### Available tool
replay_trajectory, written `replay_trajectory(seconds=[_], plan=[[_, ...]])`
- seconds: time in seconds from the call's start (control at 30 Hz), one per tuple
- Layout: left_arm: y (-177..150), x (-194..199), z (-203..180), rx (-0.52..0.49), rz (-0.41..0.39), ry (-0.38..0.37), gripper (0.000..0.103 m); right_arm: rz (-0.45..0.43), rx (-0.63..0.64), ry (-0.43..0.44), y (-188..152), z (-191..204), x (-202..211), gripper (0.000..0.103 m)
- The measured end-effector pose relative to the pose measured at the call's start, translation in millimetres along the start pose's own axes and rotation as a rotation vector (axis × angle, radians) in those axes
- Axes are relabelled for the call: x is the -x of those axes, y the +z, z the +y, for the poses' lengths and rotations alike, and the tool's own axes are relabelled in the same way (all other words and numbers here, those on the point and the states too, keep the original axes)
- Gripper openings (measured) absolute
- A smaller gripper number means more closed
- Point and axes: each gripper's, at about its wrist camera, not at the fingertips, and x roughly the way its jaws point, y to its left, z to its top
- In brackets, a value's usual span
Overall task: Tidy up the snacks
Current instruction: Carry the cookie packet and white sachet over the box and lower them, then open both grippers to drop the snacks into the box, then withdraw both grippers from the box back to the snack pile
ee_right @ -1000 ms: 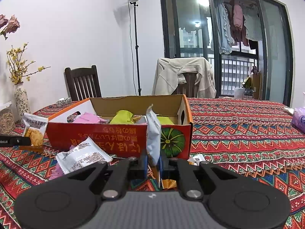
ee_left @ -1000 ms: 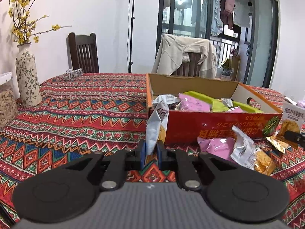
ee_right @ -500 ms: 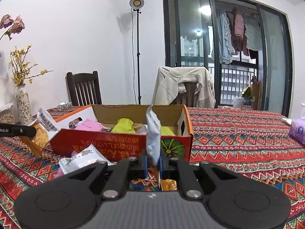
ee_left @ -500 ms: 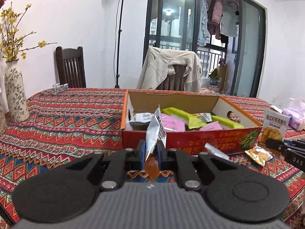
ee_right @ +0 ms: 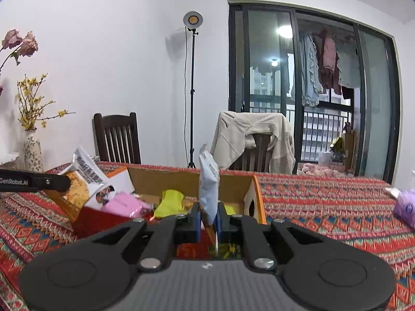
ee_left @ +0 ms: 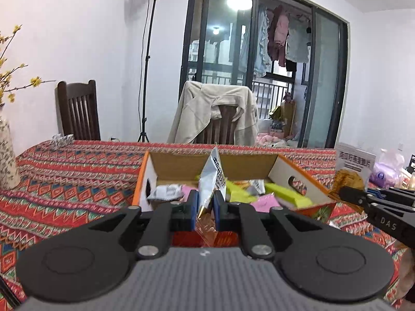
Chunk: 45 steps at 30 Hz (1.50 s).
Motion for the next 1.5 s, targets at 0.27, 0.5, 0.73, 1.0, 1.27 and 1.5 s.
replay_trajectory(seconds=[0.27,0.5,0.73,1.0,1.27,1.5], plan=[[19.6,-29.0,-11.9,0.014,-0.031,-0.016,0.013,-0.014,0.000,0.001,24.8,0.5,-33.6,0.011],[29.3,-68.3,-17.2,0.026,-0.030,0.014,0.013,-0.006,-0.011,-0.024,35.3,-1.2,-75.8,0.011],[22.2,-104.7,-4.1,0.081,0.011,0.064,0.013,0.039,-0.043,-0.047,21.0,-6.4,-108.4,0.011],[9.7,-109.7,7.0,0.095,0.008,0.056,0.017,0.106,-0.054,-0.030,7.8,-11.5,-117.5,0.015],[5.4,-90.4,7.2,0.111,-0.097,0.121,0.103,0.052,-0.052,-0.043,6.9,-9.7,-103.7,0.103],[5.1,-89.1,4.7,0.107,-0.088,0.147,0.103,0.066,-0.074,-0.062,4.5,-13.0,-103.9,0.103]])
